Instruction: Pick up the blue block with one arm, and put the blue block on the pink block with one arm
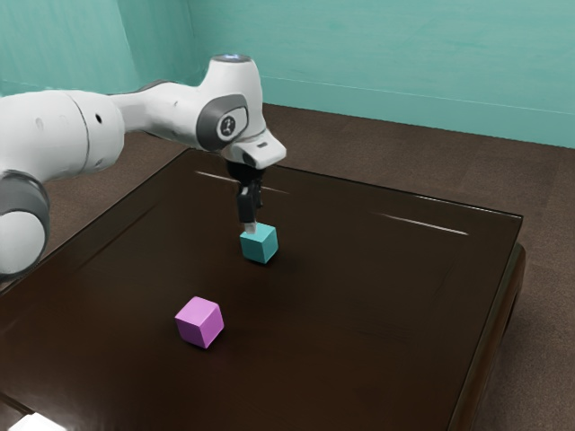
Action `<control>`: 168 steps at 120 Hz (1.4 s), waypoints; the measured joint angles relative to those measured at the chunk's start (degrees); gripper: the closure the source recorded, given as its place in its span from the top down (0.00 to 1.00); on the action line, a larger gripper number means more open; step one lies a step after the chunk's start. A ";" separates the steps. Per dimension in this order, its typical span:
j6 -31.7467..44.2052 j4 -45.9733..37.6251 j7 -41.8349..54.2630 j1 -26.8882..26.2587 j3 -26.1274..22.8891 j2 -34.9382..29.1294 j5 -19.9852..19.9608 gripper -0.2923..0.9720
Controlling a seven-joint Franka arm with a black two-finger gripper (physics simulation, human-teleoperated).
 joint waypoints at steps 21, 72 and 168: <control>4.50 2.81 10.49 4.08 -3.55 5.46 1.92 0.77; 13.37 9.92 25.83 11.58 -9.63 16.97 3.59 0.77; 13.57 -30.17 34.71 14.29 -9.63 -20.58 -7.12 0.53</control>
